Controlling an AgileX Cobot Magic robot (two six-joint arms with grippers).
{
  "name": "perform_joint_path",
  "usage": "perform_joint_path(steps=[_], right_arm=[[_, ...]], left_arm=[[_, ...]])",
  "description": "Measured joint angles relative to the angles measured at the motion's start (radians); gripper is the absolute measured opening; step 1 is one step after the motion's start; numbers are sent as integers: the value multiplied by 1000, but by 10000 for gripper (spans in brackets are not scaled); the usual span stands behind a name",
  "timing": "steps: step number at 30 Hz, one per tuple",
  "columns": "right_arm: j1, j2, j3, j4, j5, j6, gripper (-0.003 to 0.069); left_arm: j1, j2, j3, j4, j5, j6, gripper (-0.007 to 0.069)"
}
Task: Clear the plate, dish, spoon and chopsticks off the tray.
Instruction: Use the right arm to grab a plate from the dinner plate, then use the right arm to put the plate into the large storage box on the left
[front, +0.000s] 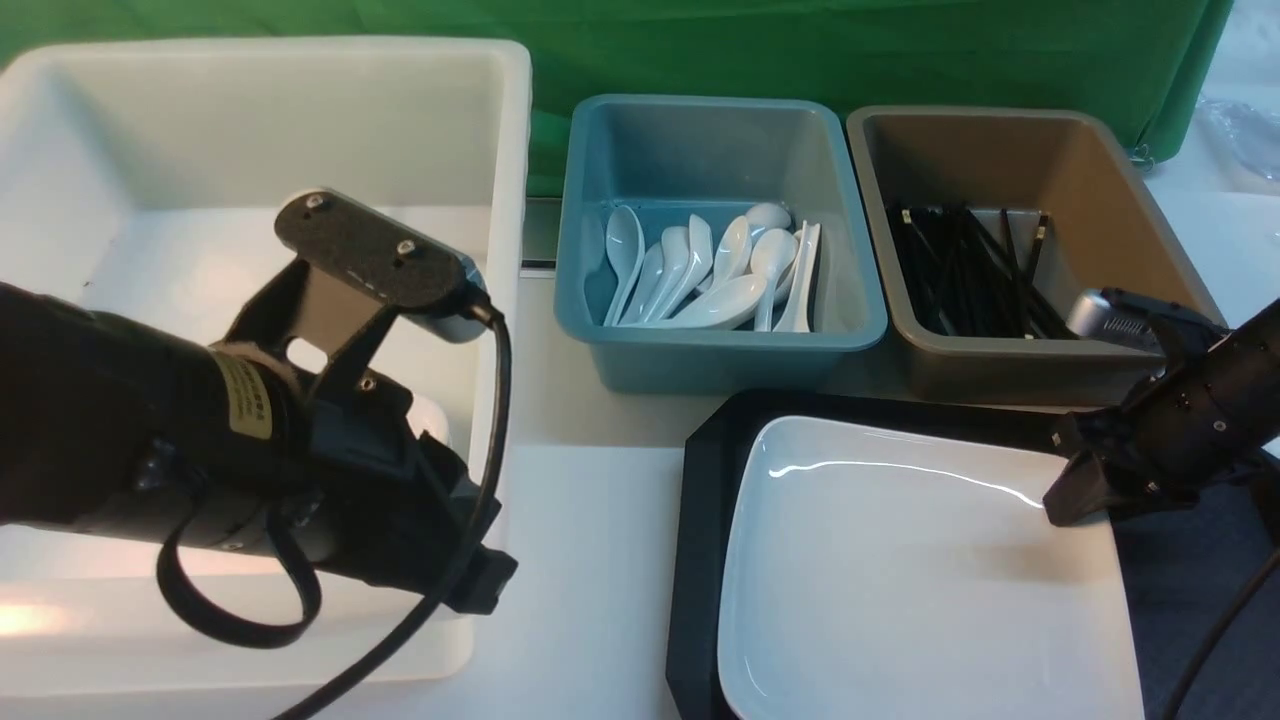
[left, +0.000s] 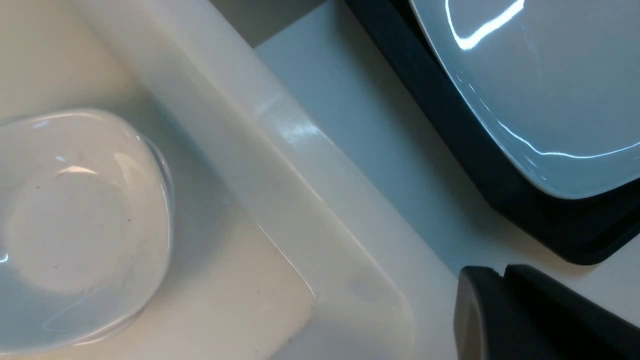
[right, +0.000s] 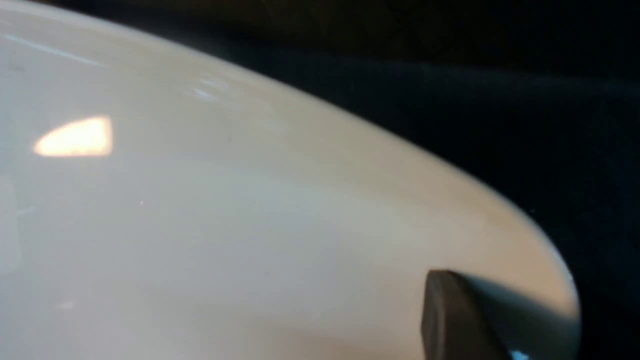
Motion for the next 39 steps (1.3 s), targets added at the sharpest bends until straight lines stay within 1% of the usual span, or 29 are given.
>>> perform_joint_path(steps=[4, 7, 9, 10, 11, 14, 21, 27, 30, 31, 32, 34, 36, 37, 39], right_arm=[[1, -14, 0, 1, 11, -4, 223], [1, -38, 0, -7, 34, -4, 205], [1, -96, 0, -12, 70, -4, 166], [1, -107, 0, -12, 73, -4, 162], [1, -165, 0, -15, 102, -4, 132], [2, -236, 0, -23, 135, 3, 99], [3, -389, 0, -46, 162, 7, 62], [3, -463, 0, -64, 166, 7, 55], [3, -505, 0, -76, 166, 7, 54], [3, -510, 0, -77, 166, 6, 54], [3, -528, 0, -83, 166, 5, 54], [3, -549, -1, -89, 168, 4, 54], [3, -569, -23, -96, 188, 5, 54], [3, -572, -25, -96, 191, 6, 54], [3, -587, -62, -95, 208, 17, 54]], left_arm=[[0, 0, 0, 0, 0, 0, 17], [0, 0, 0, 0, 0, 0, 17], [0, 0, 0, 0, 0, 0, 17], [0, 0, 0, 0, 0, 0, 17], [0, 0, 0, 0, 0, 0, 17], [0, 0, 0, 4, -10, 0, 17], [0, 0, 0, 37, -18, -8, 17], [0, 0, 0, 107, -21, -87, 17], [16, 0, 0, 175, -20, -205, 17], [16, 0, 0, 175, -20, -205, 17], [46, 0, 0, 181, -20, -237, 17], [93, 0, 0, 181, -17, -248, 17], [172, 0, 0, 177, -17, -253, 17], [179, 0, 0, 175, -17, -251, 17], [283, 0, 0, 140, -15, -221, 17]])
